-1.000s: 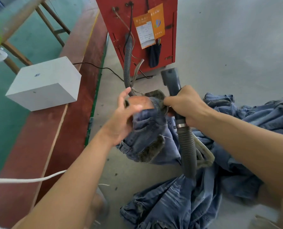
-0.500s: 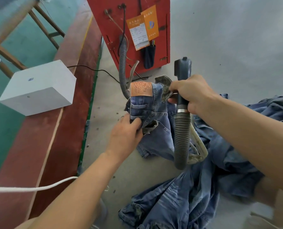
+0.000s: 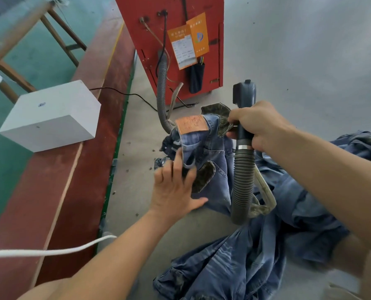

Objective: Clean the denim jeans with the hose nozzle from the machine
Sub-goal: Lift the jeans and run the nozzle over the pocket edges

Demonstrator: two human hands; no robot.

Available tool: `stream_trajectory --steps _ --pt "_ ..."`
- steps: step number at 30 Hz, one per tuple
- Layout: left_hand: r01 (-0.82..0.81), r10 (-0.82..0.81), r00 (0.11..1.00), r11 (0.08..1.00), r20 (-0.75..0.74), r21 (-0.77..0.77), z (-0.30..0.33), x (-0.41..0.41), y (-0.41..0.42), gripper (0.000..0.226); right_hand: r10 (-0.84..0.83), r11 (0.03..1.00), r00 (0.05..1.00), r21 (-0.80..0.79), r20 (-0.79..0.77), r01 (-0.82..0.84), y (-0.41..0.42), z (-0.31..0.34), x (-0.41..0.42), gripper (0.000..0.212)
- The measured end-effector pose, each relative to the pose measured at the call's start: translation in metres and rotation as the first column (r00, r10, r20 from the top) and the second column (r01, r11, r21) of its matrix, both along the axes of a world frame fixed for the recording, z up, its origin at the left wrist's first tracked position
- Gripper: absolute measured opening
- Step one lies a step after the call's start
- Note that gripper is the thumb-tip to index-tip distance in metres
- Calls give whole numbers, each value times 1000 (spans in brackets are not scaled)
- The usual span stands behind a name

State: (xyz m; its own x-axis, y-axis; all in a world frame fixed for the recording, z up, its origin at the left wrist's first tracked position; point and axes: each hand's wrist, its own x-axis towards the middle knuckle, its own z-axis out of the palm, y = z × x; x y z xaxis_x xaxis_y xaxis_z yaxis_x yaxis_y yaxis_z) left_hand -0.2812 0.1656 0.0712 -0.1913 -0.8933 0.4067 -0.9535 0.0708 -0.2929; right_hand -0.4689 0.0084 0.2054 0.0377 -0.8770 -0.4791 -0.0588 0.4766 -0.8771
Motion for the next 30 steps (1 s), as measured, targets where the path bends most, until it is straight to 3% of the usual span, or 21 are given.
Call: stream_trajectory --steps 3,6,8,9,10,12,15,16,17,19,21,26,30 --pt "29 -28 1000 997 13 -76 -6 -6 1 64 4 1000 1000 17 1 -4 1 0 2 19" --pt "-1 -6 997 996 -71 -94 10 3 -9 22 21 1000 1000 11 9 -21 -1 3 2 19" --pt "47 -46 968 999 -246 -3 25 12 -19 12 45 999 999 5 -1 -45 -4 6 -1 22" --pt "87 -49 913 993 -405 77 34 15 -24 10 73 997 997 3 -13 -73 -5 7 -4 22" --pt "125 -5 812 978 -584 166 42 18 -27 9 111 994 994 3 -21 -111 -5 7 -8 22" --pt "136 224 514 932 -828 337 54 23 -28 16 185 983 982 -10 -31 -185 -5 7 -16 18" --pt "187 459 -107 880 -882 436 64 32 -26 22 249 957 949 -100 -191 -272 -2 4 -31 22" --pt "196 453 -246 889 -857 414 66 36 -25 23 282 933 912 -135 -299 -333 1 4 -37 28" --pt "187 440 -304 897 -845 401 69 40 -25 24 319 898 854 -158 -412 -411 5 6 -43 33" --pt "156 429 -310 903 -849 400 75 46 -25 25 372 817 748 -189 -550 -545 19 9 -51 36" --pt "137 445 -310 896 -840 423 81 50 -25 27 402 757 705 -221 -585 -615 36 13 -56 33" --pt "214 507 -437 861 -743 462 93 45 -23 30 437 619 555 -211 -708 -756 79 25 -58 28" --pt "186 458 -574 880 -679 437 95 36 -23 32 577 488 390 -81 -718 -869 103 26 -51 31"
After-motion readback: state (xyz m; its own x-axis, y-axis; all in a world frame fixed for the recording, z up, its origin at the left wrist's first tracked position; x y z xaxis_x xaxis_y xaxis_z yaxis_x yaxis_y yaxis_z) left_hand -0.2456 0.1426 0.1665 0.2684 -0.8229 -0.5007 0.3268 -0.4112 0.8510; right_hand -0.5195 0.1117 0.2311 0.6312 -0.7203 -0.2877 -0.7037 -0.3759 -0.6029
